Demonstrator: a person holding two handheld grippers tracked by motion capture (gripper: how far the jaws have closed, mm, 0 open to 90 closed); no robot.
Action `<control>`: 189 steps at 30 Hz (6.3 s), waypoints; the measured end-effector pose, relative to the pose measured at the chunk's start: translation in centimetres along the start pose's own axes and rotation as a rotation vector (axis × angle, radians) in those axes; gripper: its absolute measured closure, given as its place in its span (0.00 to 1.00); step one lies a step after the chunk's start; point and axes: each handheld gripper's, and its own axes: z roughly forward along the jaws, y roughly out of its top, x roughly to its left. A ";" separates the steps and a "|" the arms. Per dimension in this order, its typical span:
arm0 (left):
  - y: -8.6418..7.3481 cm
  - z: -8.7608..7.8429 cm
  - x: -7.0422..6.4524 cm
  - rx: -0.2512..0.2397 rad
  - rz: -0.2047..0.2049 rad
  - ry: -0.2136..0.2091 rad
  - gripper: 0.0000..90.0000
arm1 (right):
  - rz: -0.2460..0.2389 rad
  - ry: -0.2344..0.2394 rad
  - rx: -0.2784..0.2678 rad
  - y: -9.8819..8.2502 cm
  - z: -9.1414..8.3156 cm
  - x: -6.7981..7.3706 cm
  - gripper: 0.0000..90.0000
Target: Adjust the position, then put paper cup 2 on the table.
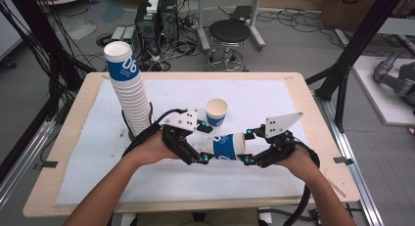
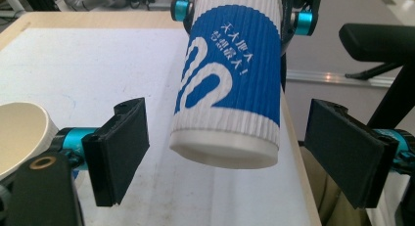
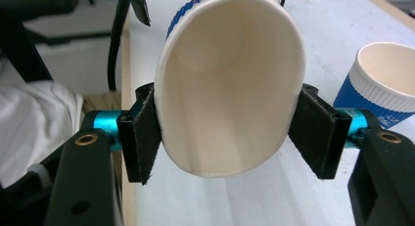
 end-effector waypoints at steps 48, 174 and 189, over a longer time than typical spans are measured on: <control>0.6 4.3 0.2 0.255 0.008 -0.079 0.33 | -0.164 -0.001 0.381 6.0 3.1 1.0 0.35; -5.8 10.6 4.6 -0.426 -0.213 0.221 0.29 | 0.324 -0.616 -0.212 -9.5 -4.6 -1.0 0.22; -6.6 12.9 4.8 -0.261 -0.226 0.239 0.29 | 0.320 -0.611 -0.217 -9.3 -4.7 -0.9 0.22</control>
